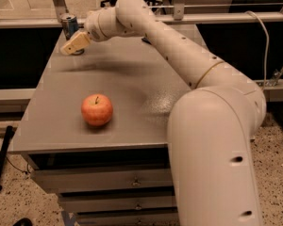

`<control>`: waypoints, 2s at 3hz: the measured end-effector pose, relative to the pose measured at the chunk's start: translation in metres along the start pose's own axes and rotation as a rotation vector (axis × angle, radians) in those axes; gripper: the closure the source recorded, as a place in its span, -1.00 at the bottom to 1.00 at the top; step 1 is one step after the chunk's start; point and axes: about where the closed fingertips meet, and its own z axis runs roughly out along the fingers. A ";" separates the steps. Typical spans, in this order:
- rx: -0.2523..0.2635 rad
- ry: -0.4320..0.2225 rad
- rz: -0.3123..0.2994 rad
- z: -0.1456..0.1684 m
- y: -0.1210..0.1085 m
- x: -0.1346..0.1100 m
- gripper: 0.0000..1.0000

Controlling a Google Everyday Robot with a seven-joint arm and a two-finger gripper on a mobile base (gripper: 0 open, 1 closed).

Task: Knock redbull can over

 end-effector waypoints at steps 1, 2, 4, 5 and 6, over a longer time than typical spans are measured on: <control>0.033 -0.007 0.032 0.017 -0.009 0.003 -0.70; 0.057 -0.013 0.061 0.024 -0.014 0.005 -0.24; 0.088 -0.052 0.103 -0.001 -0.024 0.004 0.69; 0.089 -0.119 0.085 -0.049 -0.027 -0.017 1.00; 0.091 -0.114 0.012 -0.116 -0.019 -0.035 1.00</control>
Offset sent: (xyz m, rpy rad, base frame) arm 0.0322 0.0102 -0.0102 0.0658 0.0335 -0.1169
